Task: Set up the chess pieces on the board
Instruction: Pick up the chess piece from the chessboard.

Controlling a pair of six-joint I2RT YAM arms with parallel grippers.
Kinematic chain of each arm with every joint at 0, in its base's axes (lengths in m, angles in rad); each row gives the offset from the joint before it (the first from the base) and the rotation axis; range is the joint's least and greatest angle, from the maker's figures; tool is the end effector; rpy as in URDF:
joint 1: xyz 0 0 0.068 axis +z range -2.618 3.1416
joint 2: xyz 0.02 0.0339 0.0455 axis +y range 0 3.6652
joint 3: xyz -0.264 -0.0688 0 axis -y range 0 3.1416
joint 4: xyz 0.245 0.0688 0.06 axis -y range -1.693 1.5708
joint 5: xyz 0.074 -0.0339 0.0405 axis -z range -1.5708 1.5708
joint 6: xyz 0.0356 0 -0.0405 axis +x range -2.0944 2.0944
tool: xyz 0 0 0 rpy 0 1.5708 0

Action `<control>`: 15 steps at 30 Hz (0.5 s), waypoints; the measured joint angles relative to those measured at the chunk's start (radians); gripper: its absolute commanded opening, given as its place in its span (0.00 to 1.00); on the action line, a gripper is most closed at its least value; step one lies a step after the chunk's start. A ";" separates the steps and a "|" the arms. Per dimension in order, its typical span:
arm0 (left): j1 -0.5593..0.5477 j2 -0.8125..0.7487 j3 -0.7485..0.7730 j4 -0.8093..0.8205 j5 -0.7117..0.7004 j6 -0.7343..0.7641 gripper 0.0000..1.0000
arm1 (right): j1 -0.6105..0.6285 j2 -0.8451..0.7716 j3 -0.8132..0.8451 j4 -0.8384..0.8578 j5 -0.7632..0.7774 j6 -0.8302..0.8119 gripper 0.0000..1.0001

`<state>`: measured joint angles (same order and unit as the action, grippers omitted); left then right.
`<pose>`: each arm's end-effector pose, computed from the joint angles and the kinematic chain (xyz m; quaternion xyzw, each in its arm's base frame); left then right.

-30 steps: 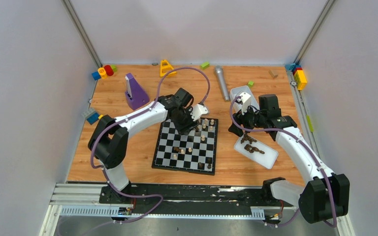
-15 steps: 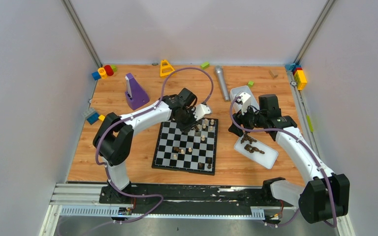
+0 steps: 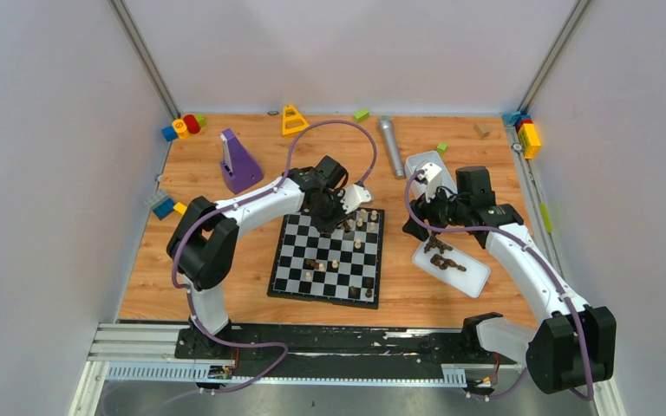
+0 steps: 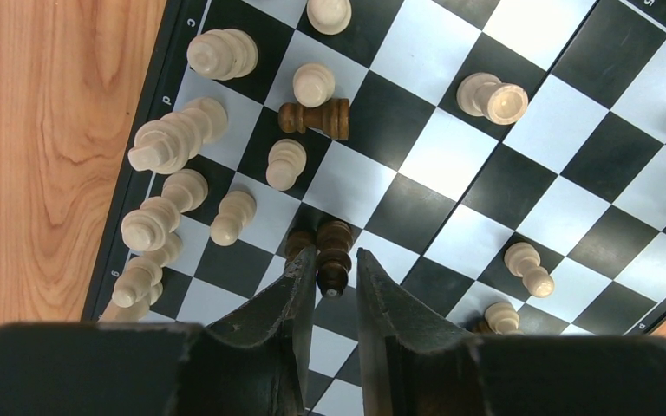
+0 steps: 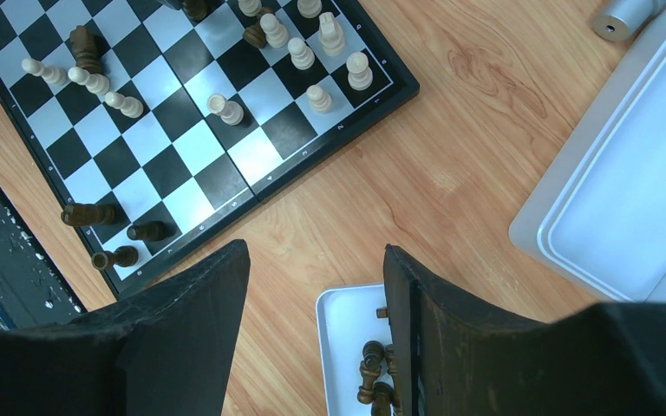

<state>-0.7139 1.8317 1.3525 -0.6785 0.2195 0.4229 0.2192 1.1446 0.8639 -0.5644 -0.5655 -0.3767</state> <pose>0.2797 -0.2526 0.2092 0.5426 0.8078 -0.1356 0.1862 0.2223 0.0691 0.2658 -0.3582 0.8291 0.2332 0.3603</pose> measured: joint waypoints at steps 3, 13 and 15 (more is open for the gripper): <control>0.000 0.003 0.000 -0.001 0.000 0.000 0.26 | 0.000 0.000 0.000 0.000 0.000 0.000 0.59; 0.000 0.007 0.012 -0.027 0.013 0.005 0.05 | 0.000 0.000 0.000 0.000 0.000 -0.003 0.59; 0.000 0.006 0.015 -0.038 0.019 0.006 0.04 | 0.000 0.000 0.000 0.000 0.000 -0.003 0.59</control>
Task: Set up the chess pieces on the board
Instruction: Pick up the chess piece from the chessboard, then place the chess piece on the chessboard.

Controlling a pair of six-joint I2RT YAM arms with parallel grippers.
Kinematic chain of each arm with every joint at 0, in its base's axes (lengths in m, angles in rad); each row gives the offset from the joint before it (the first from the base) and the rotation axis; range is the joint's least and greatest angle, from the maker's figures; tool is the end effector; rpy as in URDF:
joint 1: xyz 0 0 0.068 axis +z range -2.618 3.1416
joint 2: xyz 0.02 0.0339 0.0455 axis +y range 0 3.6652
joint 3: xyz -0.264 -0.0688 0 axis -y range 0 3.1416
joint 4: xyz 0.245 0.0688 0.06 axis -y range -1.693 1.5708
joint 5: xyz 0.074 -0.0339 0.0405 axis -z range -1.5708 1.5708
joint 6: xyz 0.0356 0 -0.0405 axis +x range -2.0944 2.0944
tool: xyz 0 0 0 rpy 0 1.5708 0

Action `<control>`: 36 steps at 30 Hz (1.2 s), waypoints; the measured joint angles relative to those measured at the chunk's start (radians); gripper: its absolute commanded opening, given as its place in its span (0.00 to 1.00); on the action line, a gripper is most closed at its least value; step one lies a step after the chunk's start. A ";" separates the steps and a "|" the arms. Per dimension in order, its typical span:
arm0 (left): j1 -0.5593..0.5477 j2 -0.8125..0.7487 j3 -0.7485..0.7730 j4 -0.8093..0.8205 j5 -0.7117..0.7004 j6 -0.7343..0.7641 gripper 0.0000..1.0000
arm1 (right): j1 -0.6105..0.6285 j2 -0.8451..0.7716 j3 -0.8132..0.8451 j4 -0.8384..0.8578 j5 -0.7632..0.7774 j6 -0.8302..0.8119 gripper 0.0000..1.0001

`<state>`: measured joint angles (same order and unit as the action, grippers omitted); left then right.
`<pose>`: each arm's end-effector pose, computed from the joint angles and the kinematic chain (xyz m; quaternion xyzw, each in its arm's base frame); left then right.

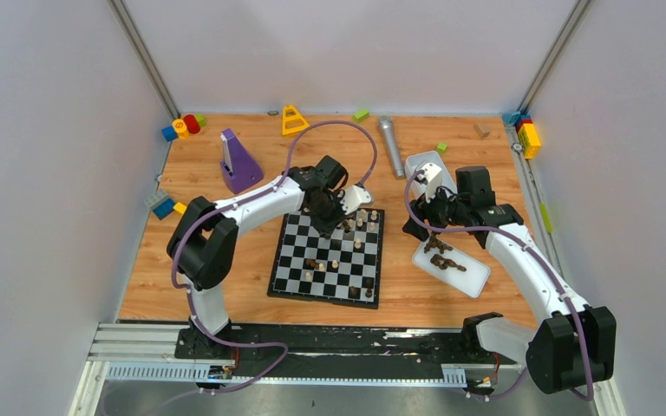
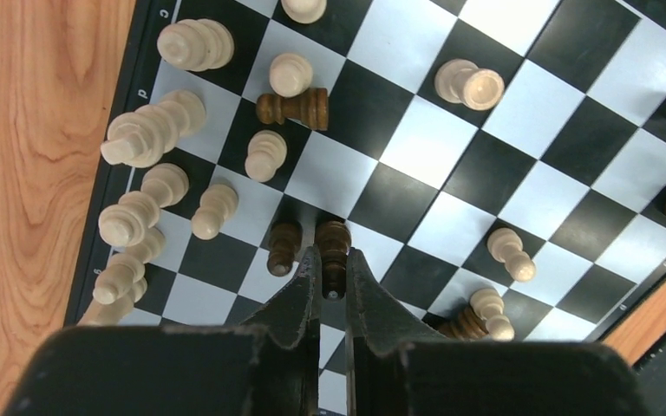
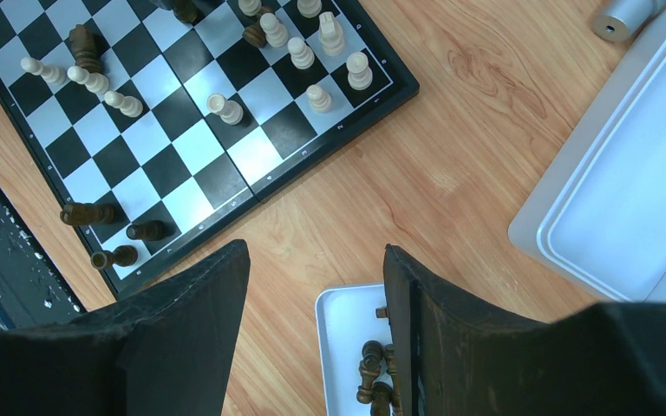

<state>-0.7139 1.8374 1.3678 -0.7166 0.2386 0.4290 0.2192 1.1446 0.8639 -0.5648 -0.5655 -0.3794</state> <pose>0.2786 -0.2525 0.2101 0.5462 0.8074 -0.1426 0.1712 0.2222 0.0691 0.2658 -0.3593 0.8287 0.2328 0.3604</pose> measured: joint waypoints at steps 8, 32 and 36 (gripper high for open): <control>-0.011 -0.158 -0.026 -0.045 0.067 0.035 0.04 | 0.000 0.000 0.000 0.000 0.000 0.000 0.59; -0.078 -0.634 -0.473 -0.216 -0.002 0.119 0.09 | 0.000 0.013 0.000 -0.001 0.007 -0.004 0.59; -0.078 -0.639 -0.504 -0.210 0.024 0.131 0.12 | 0.000 0.018 0.000 -0.002 0.007 -0.007 0.59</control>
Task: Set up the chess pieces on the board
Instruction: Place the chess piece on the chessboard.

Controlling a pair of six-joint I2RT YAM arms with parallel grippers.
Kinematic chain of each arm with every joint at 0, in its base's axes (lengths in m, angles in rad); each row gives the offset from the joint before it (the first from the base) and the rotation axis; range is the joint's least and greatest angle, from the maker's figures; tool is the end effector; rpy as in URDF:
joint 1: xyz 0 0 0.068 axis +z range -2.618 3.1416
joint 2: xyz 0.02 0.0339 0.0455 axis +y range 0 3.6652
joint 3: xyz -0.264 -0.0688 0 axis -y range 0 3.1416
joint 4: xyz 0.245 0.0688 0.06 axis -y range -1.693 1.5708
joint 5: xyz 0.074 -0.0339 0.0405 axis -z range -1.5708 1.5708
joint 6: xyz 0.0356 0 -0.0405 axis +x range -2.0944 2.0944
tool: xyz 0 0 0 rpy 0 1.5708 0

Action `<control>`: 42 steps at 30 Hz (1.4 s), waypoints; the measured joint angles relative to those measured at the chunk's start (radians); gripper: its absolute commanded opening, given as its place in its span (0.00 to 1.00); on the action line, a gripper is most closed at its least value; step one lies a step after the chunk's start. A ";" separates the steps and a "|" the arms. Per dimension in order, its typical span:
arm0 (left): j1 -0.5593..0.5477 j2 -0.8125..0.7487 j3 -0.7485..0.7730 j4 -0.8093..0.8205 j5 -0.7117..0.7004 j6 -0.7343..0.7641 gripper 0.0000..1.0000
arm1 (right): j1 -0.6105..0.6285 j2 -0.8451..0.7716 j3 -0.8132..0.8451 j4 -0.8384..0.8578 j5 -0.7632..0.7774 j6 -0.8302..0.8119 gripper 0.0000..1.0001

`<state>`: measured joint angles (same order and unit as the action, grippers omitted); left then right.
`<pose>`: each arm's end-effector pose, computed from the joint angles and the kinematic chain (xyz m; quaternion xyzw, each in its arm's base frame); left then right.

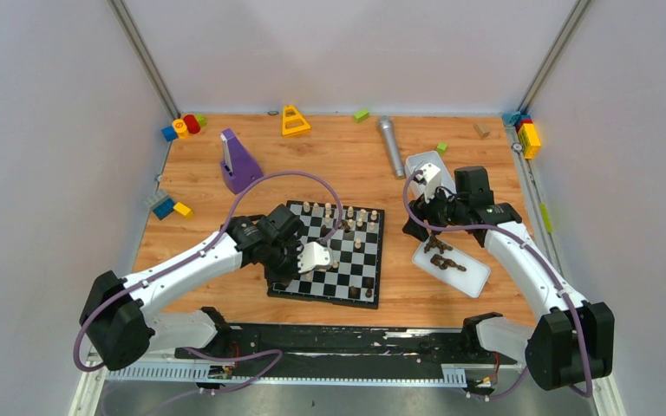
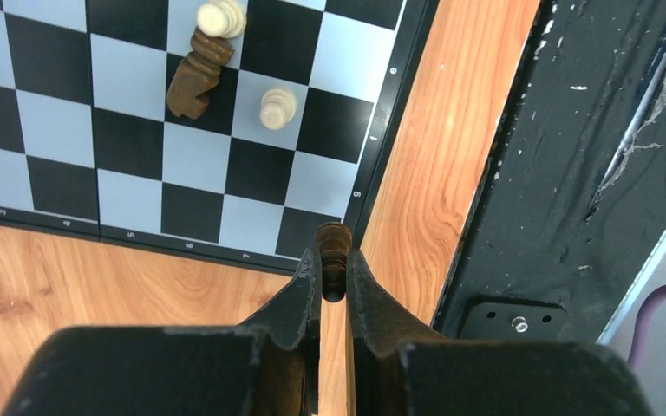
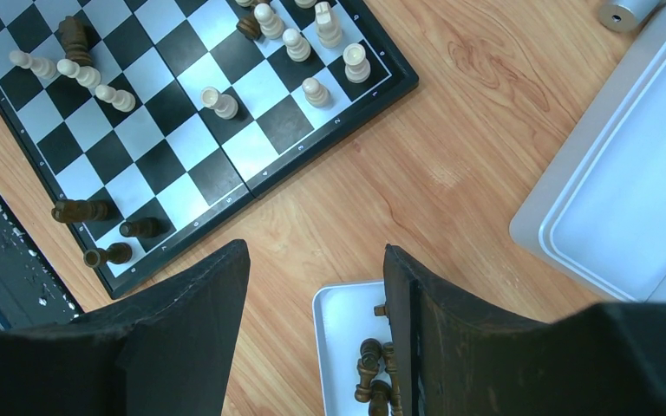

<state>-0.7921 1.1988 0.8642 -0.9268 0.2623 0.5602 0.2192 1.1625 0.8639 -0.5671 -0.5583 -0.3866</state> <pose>0.1396 -0.1547 0.2324 0.6287 0.7514 -0.1460 0.1368 0.2248 0.0694 0.2617 -0.3599 0.8327 0.2299 0.3524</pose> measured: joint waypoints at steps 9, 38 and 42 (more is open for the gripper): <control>0.000 0.058 -0.006 0.069 0.074 0.003 0.15 | 0.000 0.000 0.000 0.000 0.000 0.000 0.59; -0.060 0.177 -0.001 0.180 0.089 -0.032 0.34 | 0.000 0.000 -0.009 -0.004 0.001 -0.008 0.59; -0.064 0.176 -0.001 0.183 0.067 -0.037 0.44 | 0.000 0.000 -0.013 -0.005 0.001 -0.008 0.59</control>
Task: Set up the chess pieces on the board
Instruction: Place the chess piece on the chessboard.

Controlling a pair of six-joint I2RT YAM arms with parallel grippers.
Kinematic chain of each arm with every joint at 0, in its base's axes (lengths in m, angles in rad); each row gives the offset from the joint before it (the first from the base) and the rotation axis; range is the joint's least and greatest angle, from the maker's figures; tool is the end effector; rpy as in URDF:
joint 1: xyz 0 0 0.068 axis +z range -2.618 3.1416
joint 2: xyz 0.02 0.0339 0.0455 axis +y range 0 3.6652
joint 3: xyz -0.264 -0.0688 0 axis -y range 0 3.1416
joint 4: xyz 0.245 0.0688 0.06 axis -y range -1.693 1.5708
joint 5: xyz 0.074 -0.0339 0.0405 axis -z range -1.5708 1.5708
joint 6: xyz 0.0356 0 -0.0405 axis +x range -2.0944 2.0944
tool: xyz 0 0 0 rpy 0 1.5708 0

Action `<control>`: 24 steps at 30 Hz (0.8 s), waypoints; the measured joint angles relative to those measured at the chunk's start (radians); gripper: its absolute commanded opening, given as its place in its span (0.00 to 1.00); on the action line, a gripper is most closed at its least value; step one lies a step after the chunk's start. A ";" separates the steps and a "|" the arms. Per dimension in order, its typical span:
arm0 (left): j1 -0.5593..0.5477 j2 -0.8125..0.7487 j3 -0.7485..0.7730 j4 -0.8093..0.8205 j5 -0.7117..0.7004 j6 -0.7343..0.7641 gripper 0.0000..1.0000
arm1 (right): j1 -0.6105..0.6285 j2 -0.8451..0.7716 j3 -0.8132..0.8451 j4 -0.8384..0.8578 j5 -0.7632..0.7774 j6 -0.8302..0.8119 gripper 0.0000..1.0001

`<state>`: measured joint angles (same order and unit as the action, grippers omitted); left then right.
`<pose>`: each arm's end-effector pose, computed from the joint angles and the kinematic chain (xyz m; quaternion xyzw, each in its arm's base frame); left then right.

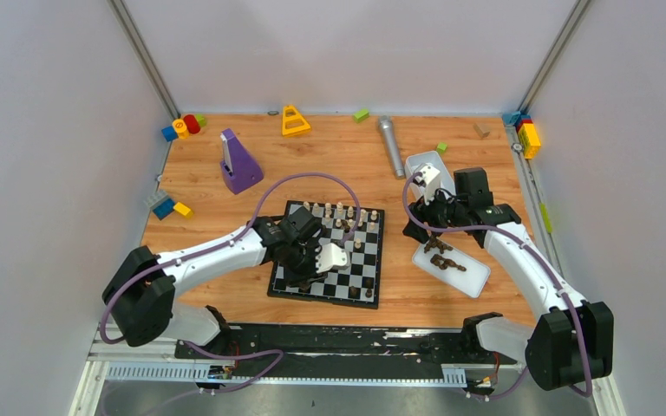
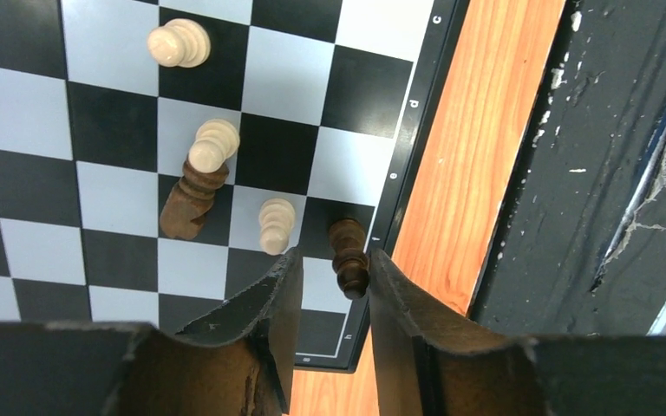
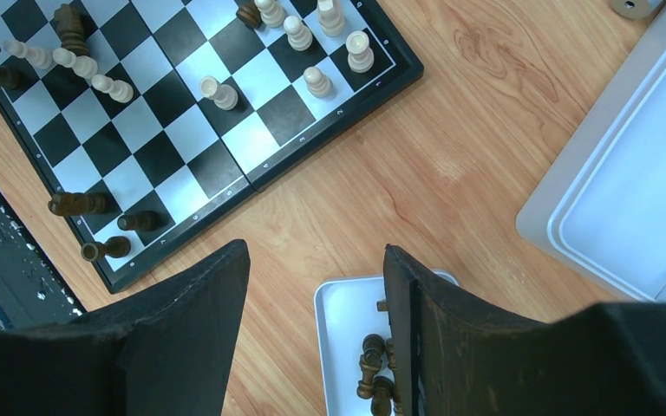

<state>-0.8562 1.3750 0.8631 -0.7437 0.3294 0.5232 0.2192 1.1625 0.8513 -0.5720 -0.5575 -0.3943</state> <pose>0.1519 -0.1926 0.2024 0.6398 0.7352 -0.1853 0.1258 0.2233 0.0690 0.2574 -0.3617 0.8349 0.2297 0.3455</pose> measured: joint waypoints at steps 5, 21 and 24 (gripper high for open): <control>0.000 -0.030 0.000 0.002 -0.043 -0.001 0.54 | 0.000 0.000 0.000 0.000 0.000 0.000 0.60; 0.000 -0.032 0.173 0.017 -0.061 0.000 0.61 | 0.000 0.000 0.000 0.000 0.000 0.000 0.60; 0.000 0.014 0.198 0.034 -0.052 -0.002 0.60 | 0.000 0.000 0.000 -0.001 0.000 0.000 0.59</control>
<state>-0.8566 1.3891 1.0607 -0.7097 0.2771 0.5217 0.2192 1.1625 0.8509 -0.5728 -0.5571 -0.3943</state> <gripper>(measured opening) 0.607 0.594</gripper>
